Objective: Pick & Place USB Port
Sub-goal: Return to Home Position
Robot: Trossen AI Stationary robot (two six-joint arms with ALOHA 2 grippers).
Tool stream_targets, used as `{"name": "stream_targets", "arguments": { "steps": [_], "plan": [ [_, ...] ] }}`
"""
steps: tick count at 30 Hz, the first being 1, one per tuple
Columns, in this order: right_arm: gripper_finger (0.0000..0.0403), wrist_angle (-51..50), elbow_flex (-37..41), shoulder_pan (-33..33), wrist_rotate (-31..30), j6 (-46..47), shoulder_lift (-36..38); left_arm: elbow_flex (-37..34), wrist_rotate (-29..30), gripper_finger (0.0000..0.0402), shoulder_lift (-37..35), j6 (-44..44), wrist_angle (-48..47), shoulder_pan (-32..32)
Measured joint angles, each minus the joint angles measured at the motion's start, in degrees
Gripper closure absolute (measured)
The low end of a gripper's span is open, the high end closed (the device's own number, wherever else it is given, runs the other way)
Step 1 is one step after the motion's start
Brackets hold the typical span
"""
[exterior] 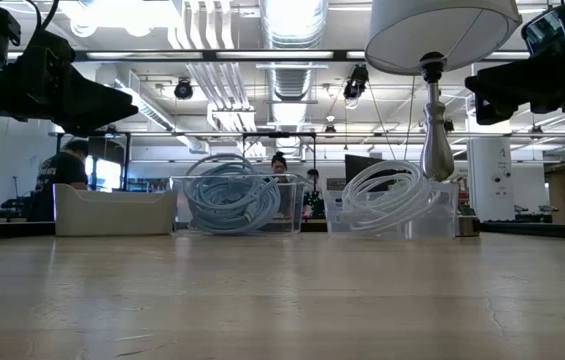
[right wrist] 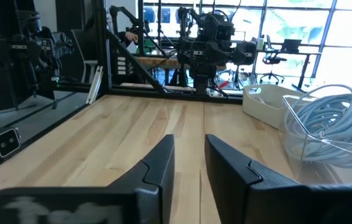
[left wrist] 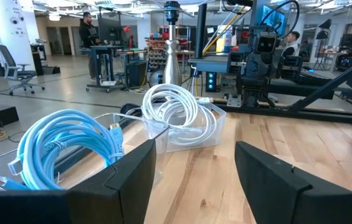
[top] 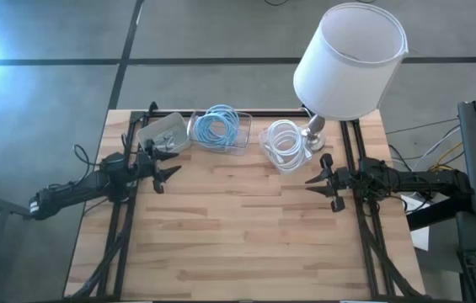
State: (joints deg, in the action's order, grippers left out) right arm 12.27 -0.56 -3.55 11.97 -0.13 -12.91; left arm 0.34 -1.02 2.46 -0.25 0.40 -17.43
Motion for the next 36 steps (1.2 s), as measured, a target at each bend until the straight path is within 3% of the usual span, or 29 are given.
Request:
{"name": "stream_targets", "arguments": {
  "steps": [23, 36],
  "plan": [
    [0.0335, 0.0, 0.0, 0.0, 0.0, 0.1, 0.0, 0.0, 0.0, 0.0178, 0.0, 0.0, 0.0, 0.0],
    [0.0316, 0.0, 0.0, 0.0, 0.0, 0.0, 0.0, 0.0, 0.0, 0.0178, 0.0, 0.0, 0.0, 0.0]
  ]
}}
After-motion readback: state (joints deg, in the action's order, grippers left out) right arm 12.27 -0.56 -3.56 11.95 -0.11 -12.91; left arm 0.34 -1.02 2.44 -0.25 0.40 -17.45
